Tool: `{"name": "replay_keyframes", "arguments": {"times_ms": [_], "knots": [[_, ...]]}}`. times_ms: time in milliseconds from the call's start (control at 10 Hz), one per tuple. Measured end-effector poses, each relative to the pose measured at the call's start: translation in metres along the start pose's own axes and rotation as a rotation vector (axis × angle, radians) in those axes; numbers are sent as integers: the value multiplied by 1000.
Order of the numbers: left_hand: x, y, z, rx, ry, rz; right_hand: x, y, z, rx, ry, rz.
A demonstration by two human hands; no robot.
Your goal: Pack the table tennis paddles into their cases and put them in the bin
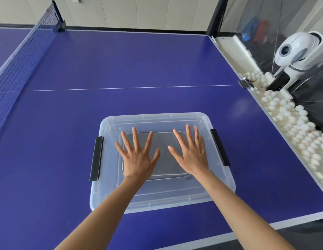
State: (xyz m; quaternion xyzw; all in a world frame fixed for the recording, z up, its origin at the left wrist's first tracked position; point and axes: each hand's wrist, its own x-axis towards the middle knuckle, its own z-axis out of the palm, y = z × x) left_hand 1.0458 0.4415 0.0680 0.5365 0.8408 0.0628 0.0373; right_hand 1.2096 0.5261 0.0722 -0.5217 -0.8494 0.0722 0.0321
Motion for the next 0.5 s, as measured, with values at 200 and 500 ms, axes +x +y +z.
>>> {"name": "replay_keyframes", "arguments": {"times_ms": [200,500], "knots": [[9,2,0,14,-21,2,12,2,-2,-52,6,-10],[23,5,-43,15,2,-6,57,-3,-53,-69,-141,-153]]}}
